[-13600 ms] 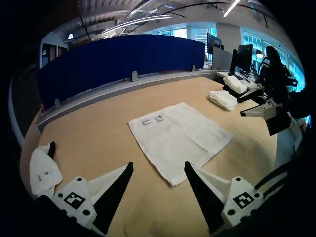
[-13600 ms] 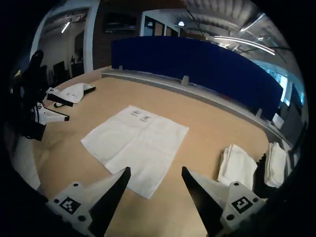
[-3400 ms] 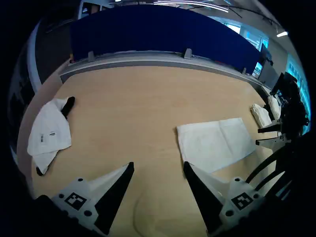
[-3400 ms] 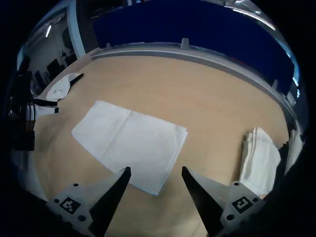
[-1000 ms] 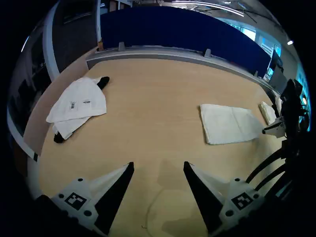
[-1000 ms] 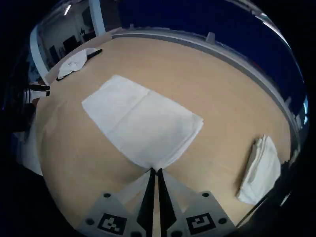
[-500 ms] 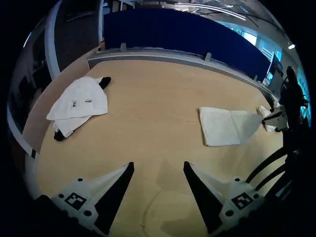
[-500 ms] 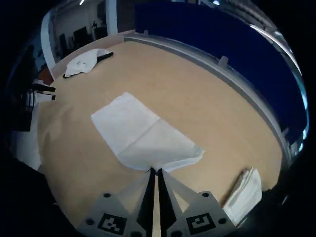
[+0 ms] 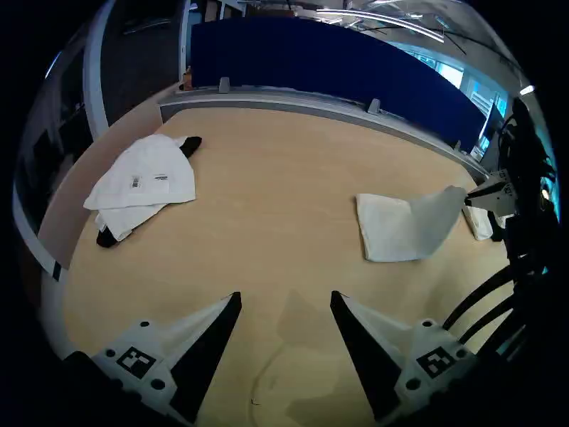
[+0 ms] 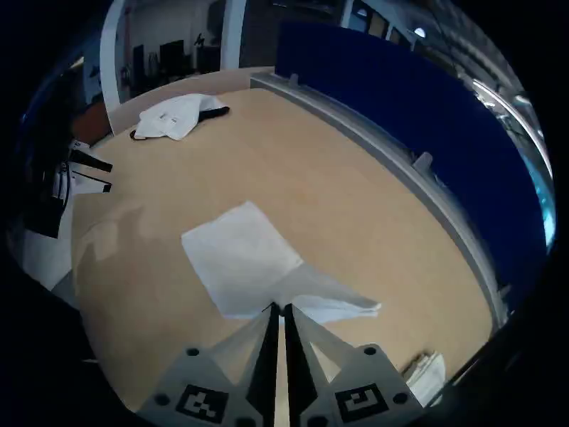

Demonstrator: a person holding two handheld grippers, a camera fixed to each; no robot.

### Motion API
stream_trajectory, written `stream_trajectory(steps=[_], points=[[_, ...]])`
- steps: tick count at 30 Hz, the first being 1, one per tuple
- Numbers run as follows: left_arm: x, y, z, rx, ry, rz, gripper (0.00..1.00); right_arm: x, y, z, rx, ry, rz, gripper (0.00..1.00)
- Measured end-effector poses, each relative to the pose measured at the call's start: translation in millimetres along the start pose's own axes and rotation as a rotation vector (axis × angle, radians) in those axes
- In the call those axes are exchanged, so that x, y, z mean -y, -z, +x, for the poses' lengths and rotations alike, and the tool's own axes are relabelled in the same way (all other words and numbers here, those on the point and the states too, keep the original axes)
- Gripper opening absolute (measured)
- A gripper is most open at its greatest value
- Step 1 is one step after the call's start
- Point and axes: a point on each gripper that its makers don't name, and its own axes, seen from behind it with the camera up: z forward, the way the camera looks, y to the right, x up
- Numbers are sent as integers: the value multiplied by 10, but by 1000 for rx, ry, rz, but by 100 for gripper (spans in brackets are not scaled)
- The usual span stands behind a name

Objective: Fold towel

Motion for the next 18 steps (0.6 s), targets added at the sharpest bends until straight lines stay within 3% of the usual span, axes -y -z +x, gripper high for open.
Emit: stream_trajectory(steps=[9,18], points=[[18,30,-30,-6,10,-5,93,244,-185,258,-4,92,50,5],[68,48,-64,-11,38,0,93,706,-686,464,-18,140,148,5]])
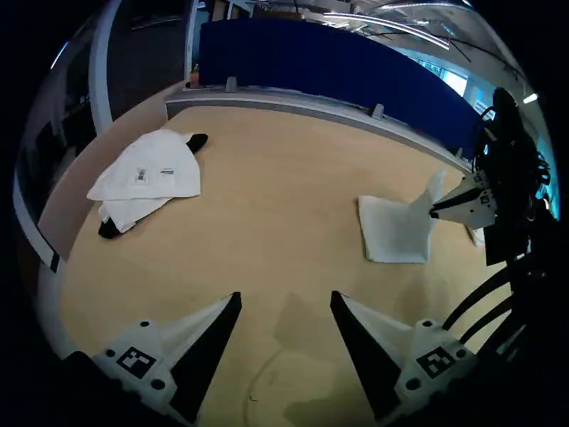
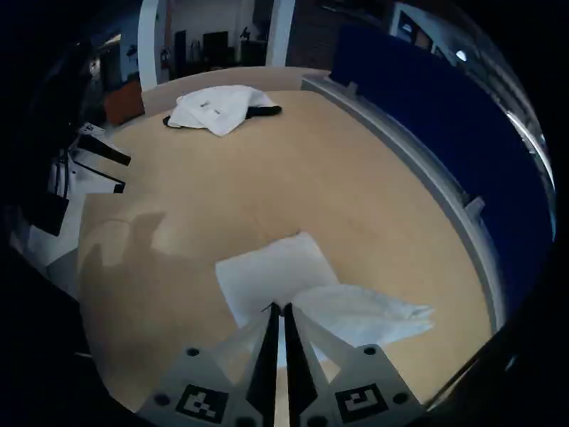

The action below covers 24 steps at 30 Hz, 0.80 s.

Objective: Fold towel

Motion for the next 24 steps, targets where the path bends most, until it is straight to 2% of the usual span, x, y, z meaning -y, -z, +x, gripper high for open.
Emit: stream_trajectory(steps=[7,12,15,24], points=[[-3,-10,-39,0,8,1,93,308,-481,84,-21,-49,81,5],[0,-11,-40,-2,16,1,93,431,-692,-18,0,-98,114,6],[1,-12,-32,-2,22,-3,93,455,-710,-49,4,-110,119,8],[-2,-25,-18,-1,10,0,93,434,-639,-20,-16,-121,114,33]])
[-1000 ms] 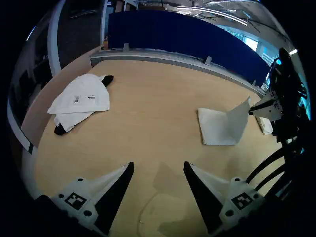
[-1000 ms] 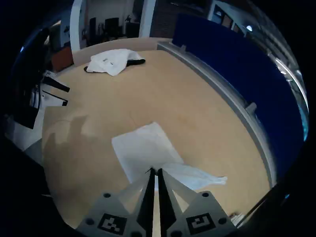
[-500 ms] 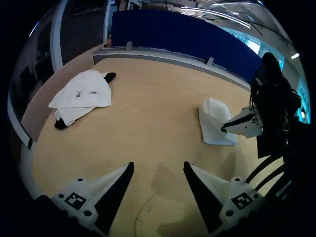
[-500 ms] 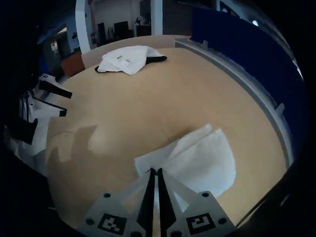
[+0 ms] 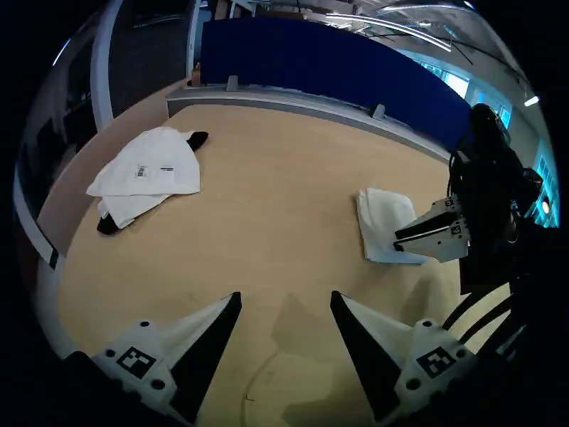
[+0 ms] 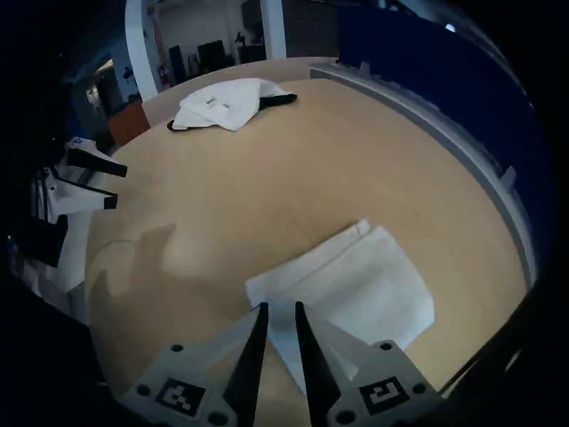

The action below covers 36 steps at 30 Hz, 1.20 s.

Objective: Fold towel

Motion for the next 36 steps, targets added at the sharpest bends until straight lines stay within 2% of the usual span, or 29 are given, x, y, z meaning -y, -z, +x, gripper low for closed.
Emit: stream_trajectory(steps=[4,7,11,13,24,30,36], points=[[-8,9,-7,0,2,1,93,-3,53,21,-18,-12,-4,47],[-5,22,-18,1,4,4,93,-12,101,16,-29,-19,-13,64],[11,45,-27,1,3,9,93,-56,198,-22,-47,-32,-43,93],[21,57,-29,1,3,12,93,-85,247,-58,-54,-43,-58,100],[41,107,-50,0,4,21,93,-254,474,-441,-40,-125,-124,100],[29,116,-61,0,2,22,93,-289,495,-686,-12,-158,-140,100],[35,111,-58,1,6,23,93,-294,485,-766,-8,-188,-142,100]])
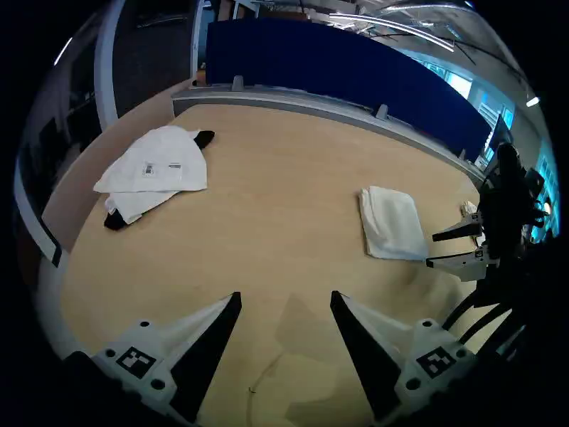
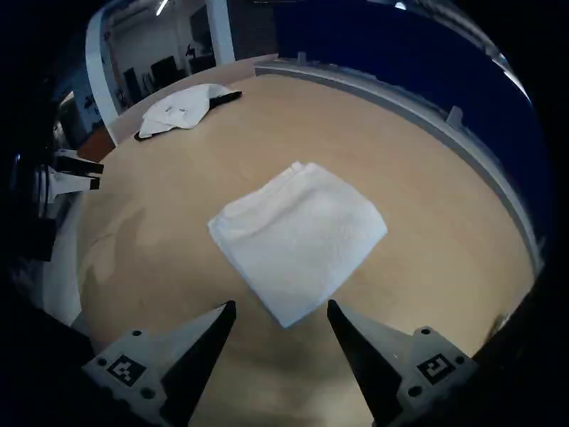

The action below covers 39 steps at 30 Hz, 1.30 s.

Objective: Fold towel

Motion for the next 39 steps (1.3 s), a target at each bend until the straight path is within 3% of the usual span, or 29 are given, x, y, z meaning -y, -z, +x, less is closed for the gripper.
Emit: stream_trajectory(steps=[9,14,21,29,32,37,39], points=[[1,-1,36,-2,-2,1,93,-38,-34,-81,22,4,-19,95],[-2,-12,23,-1,-1,1,93,-47,-64,-127,32,-14,-24,74],[10,-15,26,0,1,1,93,-9,-107,-177,39,-48,-14,53],[15,-26,35,0,7,-2,93,3,-137,-228,46,-80,-19,41],[11,-28,27,0,6,-3,93,-21,-145,-233,40,-94,-30,27],[6,-25,14,0,4,-1,93,-19,-146,-232,34,-108,-28,21],[5,-25,11,1,5,-1,93,-24,-136,-215,29,-110,-33,10]])
